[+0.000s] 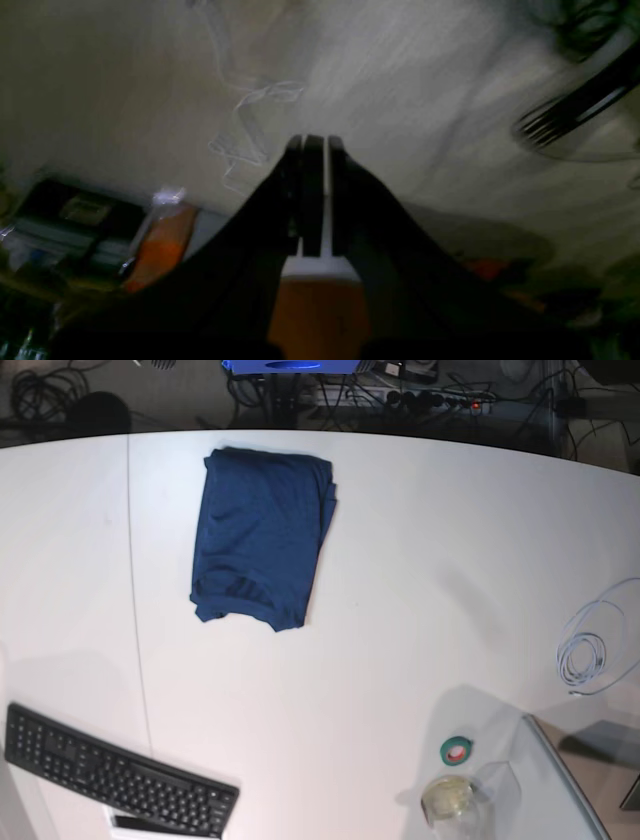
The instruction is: Layout the t-shirt on the table in an organized manner, then fold the t-shirt properly
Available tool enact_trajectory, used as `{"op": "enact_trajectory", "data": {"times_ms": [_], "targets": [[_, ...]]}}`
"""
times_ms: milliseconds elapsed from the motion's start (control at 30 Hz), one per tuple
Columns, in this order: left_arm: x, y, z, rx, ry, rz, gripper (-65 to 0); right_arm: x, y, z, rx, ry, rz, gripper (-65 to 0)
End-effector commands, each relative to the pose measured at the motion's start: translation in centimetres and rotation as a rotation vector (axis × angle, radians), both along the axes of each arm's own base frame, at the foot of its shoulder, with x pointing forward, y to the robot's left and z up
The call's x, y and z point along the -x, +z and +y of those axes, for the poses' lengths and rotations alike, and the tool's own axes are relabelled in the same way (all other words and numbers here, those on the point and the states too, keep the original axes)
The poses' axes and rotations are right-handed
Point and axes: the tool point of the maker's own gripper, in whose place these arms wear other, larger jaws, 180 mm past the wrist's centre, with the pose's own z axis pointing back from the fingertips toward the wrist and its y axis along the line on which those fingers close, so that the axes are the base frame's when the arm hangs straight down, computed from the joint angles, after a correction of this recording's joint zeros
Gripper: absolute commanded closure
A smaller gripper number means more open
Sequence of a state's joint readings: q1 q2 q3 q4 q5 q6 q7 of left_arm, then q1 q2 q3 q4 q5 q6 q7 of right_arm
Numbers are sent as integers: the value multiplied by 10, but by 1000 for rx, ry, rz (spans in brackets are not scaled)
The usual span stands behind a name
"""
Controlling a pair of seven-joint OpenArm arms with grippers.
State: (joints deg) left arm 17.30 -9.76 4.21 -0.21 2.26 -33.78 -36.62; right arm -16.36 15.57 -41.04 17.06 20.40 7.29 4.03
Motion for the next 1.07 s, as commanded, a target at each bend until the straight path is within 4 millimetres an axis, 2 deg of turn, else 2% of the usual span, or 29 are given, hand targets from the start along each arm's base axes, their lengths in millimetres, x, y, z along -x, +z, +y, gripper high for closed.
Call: {"op": "enact_trajectory", "data": {"times_ms": [0,133,233,400,500,600,733,900,1033], "targets": [[-18,3,6,-5,34,-71,0,11,1,-2,-12,12,-5,-21],[-29,0,-2,11,5,-77,0,-8,-2,15,-86,6,-170,-26],[-36,-6,-9,20,-56,-44,0,-11,-3,26,-101,-1,-180,-26],[-55,-7,-8,20,-70,-81,0,-12,-6,61,-153,-19,-183,-26],[-47,-8,-6,15,-65,-50,0,-14,-7,73,-170,-25,-187,-26],[-41,-9,-5,13,-62,-33,0,-30,-7,87,-197,-53,-228,-24],[-40,-9,-4,6,-62,-32,0,-41,-7,86,-179,-160,-268,-24],[-39,-18,18,-151,-120,-46,0,-47,-7,71,-154,-173,-283,-24],[-21,-22,28,-245,-264,-28,0,-47,-7,64,-144,-163,-282,-26]]}}
